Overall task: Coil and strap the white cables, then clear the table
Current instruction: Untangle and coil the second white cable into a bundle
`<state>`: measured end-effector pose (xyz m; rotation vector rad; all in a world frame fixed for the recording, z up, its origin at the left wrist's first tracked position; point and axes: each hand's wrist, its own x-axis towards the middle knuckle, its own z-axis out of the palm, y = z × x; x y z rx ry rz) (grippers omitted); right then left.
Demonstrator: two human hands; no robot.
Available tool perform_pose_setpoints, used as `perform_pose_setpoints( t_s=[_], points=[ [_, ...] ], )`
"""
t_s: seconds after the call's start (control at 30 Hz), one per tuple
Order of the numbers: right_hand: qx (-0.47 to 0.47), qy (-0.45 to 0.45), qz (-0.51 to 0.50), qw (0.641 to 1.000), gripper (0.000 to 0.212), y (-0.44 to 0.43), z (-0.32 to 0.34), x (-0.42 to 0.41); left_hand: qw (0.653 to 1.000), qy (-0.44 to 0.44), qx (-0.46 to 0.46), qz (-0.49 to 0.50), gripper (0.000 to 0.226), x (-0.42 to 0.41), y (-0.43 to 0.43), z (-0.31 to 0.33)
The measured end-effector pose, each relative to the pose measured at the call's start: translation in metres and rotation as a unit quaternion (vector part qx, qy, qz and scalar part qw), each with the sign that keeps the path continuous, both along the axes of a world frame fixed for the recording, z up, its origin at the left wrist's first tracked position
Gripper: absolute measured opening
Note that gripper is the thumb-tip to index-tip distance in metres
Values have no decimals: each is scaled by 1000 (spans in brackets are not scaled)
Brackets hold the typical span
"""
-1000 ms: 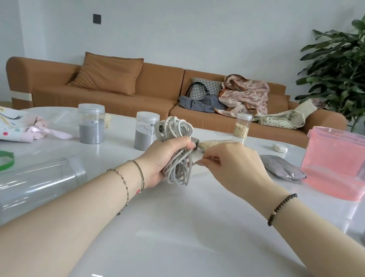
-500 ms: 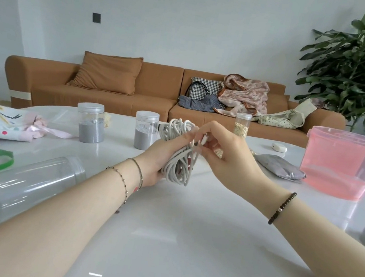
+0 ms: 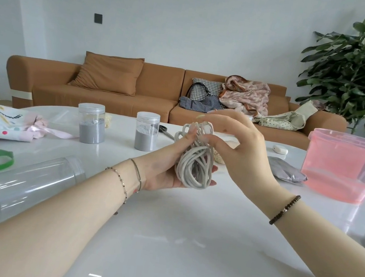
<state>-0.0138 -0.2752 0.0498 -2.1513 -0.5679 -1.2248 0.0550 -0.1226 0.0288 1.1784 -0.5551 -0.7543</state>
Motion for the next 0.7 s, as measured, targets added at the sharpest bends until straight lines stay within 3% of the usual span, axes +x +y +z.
perform_pose_setpoints(
  t_s=[0.13, 0.23, 0.37, 0.57, 0.7],
  points=[
    [106, 90, 59, 989, 31, 2, -3, 2, 998, 21, 1, -52, 78, -2, 7, 2],
    [154, 166, 92, 970, 51, 5, -4, 2, 995, 5, -7, -102, 87, 2, 9, 2],
    [249, 332, 184, 891, 87, 4, -8, 4, 989, -20, 15, -146, 53, -1, 8, 1],
    [183, 345, 169, 905, 70, 4, -14, 5, 985, -79, 95, -123, 10, -4, 9, -1],
    [238, 338, 175, 893, 56, 3, -15, 9, 985, -85, 106, -104, 18, -4, 5, -1]
  ],
)
